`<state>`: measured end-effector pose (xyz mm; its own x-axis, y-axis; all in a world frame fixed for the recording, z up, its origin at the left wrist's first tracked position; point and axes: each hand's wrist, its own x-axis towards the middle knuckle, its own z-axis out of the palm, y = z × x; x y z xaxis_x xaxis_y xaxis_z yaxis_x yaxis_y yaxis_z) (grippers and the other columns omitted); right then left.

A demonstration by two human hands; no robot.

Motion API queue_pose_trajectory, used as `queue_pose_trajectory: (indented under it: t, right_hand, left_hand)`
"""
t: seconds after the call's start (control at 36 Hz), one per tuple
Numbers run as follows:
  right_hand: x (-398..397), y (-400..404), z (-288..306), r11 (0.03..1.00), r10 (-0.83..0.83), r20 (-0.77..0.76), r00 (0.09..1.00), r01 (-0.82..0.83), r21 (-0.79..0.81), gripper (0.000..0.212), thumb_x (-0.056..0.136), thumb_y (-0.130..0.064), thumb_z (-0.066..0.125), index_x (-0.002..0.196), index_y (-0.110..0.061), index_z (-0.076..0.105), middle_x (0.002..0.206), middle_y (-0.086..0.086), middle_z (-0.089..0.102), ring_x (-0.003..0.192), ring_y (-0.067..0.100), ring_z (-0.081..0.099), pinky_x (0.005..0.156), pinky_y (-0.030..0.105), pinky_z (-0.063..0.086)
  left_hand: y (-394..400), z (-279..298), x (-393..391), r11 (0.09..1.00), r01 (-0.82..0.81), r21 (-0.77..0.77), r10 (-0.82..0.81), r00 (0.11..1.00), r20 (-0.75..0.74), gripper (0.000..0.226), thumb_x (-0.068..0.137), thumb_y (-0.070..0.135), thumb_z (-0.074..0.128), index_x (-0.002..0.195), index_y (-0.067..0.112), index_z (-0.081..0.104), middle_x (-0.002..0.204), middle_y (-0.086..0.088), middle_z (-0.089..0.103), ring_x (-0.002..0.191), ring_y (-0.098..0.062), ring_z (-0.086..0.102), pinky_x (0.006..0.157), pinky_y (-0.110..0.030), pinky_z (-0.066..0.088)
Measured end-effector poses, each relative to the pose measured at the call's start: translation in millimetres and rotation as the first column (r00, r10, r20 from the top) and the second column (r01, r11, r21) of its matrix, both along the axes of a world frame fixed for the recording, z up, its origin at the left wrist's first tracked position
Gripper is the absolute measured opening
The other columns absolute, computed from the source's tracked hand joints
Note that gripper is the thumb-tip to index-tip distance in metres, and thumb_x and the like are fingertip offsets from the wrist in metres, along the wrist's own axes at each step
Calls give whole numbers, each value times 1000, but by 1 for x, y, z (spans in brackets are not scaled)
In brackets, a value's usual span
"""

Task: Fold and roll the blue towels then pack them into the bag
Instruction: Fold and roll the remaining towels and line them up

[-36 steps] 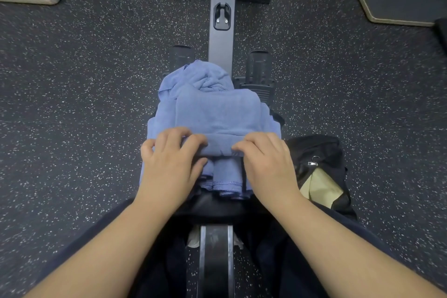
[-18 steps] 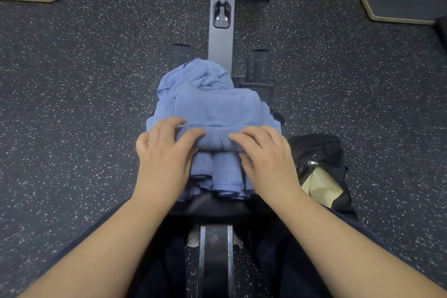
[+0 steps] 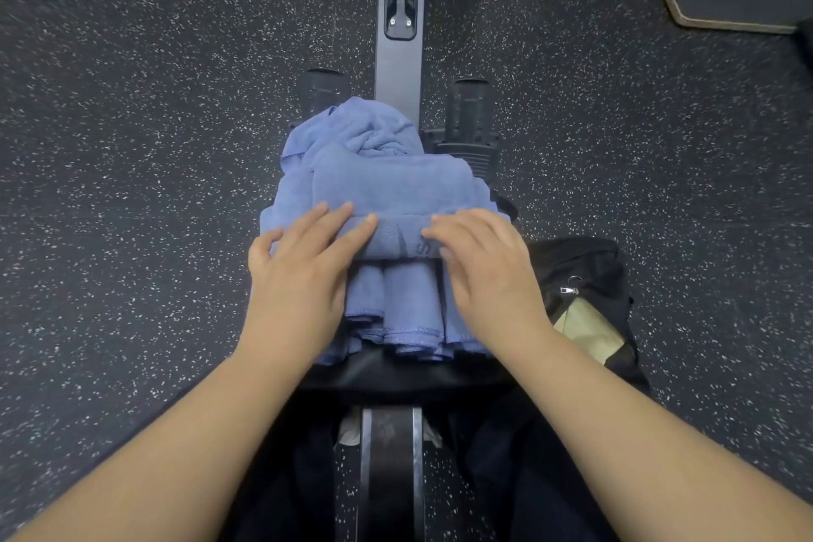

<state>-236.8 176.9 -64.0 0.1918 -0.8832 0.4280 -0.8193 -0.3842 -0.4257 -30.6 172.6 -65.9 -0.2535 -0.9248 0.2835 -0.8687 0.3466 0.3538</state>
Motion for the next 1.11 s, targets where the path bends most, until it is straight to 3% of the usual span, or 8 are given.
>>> queue_pose_trajectory:
  t: [0.17,0.25,0.33,0.5,0.61,0.72,0.89,1.11]
  right_hand:
    - [0,-6,-6,1000,-11,2,1000,11,-7,25,85,-5,52,103,-10,70,113,5,67,105,33,59,98,38,41]
    - [1,-5,-6,1000,-7,13,1000,7,1,25,86,-10,50,103,-9,70,114,5,67,107,32,57,98,39,42]
    - [2,-5,-6,1000,-5,4,1000,5,17,28,83,-13,51,105,-9,68,119,6,64,110,29,51,99,37,41]
    - [6,-8,-15,999,-45,-53,998,45,-1,58,63,8,67,113,-16,52,122,16,58,112,30,45,96,39,39]
    - [9,-11,-12,995,-100,-56,993,98,-31,35,78,-13,46,112,-22,47,115,14,61,107,26,43,83,39,47]
    - [10,-11,-14,996,-93,-46,995,93,-20,33,79,-17,40,111,-22,46,111,14,62,105,26,41,82,43,48]
    - [10,-14,-14,995,-94,-30,995,93,-21,32,80,-19,43,112,-23,47,110,14,63,102,26,41,80,44,50]
    - [5,-7,-2,997,-26,-26,999,24,-70,33,82,-12,44,114,-21,48,105,16,64,91,37,58,79,46,52]
  left_hand:
    - [-2,-3,0,1000,8,14,-8,1000,29,50,83,21,57,132,28,51,137,-3,55,130,-20,38,97,-55,33]
    - [-6,-4,-1,1000,-7,26,7,1000,7,45,87,25,47,132,27,53,137,-3,55,130,-20,38,99,-50,29]
    - [-8,-5,-3,999,-20,32,20,1000,5,48,84,20,54,132,26,55,137,-2,56,131,-21,39,100,-46,25]
    - [-14,-5,-5,999,-25,23,25,1000,8,52,81,18,57,132,22,57,134,-5,57,128,-24,43,99,-38,21]
    - [-20,-4,-7,1000,-8,-9,8,1000,-25,52,77,9,58,128,16,61,126,-16,58,115,-34,52,91,-37,29]
    - [-19,-7,-11,1000,-19,22,21,998,-52,65,71,-9,65,131,13,55,126,-24,47,112,-38,46,89,-49,45]
    - [-24,-7,-6,999,22,27,-21,998,-63,61,75,-4,47,135,10,51,115,-20,52,104,-30,42,91,-40,41]
    - [-14,10,1,997,78,16,-76,990,-118,46,81,1,49,126,13,56,111,-14,56,101,-25,44,89,-28,33]
